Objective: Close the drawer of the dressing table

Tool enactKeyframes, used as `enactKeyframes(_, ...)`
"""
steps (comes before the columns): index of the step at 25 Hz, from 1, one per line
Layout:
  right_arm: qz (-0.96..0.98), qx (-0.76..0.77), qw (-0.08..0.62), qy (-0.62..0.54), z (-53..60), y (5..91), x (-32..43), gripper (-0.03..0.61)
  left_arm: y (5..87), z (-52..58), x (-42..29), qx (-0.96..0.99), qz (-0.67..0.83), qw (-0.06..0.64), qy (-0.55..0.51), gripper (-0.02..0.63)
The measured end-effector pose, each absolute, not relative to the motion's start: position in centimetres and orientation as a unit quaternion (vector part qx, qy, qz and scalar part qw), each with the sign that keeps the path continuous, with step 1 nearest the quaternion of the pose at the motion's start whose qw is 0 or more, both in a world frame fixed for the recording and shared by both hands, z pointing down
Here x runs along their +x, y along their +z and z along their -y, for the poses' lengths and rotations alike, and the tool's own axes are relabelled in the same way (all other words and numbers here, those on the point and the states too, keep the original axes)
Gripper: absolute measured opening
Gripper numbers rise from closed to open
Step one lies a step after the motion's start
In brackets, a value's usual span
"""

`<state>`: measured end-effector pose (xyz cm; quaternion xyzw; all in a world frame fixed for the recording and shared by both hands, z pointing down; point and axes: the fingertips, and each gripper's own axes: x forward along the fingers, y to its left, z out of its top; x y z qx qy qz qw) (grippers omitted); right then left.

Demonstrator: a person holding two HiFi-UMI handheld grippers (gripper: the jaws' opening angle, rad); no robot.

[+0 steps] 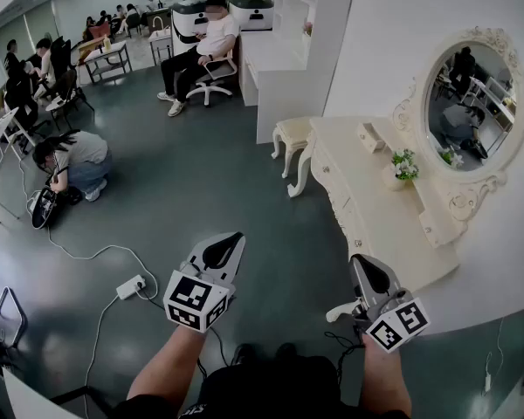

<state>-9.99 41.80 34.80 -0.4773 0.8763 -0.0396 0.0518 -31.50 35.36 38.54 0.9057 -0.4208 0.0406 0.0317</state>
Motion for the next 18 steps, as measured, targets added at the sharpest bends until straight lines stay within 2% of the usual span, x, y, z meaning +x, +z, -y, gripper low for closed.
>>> enactKeyframes(4,-0.876,-0.477,0.055,-0.039,-42.3,34.6,-10.6,0.009,37.3,-35.6,-32.1,0.906,0.422,0.018,0.031,0.006)
enactKeyframes(18,-0.885,-0.459,0.061,-0.04,-44.4,34.8,-6.7,0.009,39.3,-36.9,-28.1,0.897,0.436,0.054,0.055,0.005)
